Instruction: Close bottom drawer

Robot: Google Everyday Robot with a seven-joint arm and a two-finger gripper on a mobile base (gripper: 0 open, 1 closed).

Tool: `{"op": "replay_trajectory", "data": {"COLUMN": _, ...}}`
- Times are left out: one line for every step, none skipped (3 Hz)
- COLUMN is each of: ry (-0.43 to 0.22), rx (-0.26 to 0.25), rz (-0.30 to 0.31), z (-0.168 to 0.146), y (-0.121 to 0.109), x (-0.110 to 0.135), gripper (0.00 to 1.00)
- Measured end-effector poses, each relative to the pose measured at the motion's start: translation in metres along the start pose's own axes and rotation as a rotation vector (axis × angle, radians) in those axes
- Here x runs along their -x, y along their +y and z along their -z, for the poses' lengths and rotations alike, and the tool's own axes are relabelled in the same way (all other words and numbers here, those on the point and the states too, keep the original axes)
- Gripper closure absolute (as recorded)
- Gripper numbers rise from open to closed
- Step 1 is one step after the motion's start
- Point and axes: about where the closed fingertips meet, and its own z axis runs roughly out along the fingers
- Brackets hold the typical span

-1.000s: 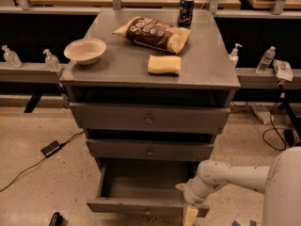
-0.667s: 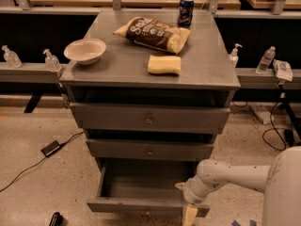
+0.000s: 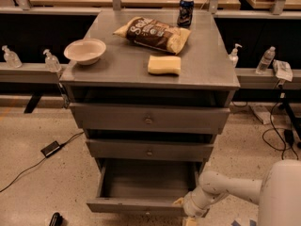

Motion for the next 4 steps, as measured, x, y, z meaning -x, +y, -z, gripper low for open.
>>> {"op": "replay_trajectory", "data": {"ry": -0.053, "rx": 0.067, "rz": 0.016, "z": -0.043, "y": 0.024, "x": -0.010, "gripper": 0.41}}
{"op": "replay_trajectory", "data": {"ry": -0.074, "rx": 0.117, "rz": 0.030, "z": -0.083, "y": 0.044, "x": -0.013, "gripper": 0.64}}
{"op": "replay_trajectory", "data": {"ry": -0.076, "rx": 0.084, "rz": 0.005, "z": -0.104, "y": 0.052, "x": -0.013, "gripper": 0.89}}
{"op": "replay_trajectory", "data": {"ry": -0.056, "rx": -0.017, "rz": -0.036, "z": -0.121, "y": 0.041, "x": -0.024, "gripper": 1.00}}
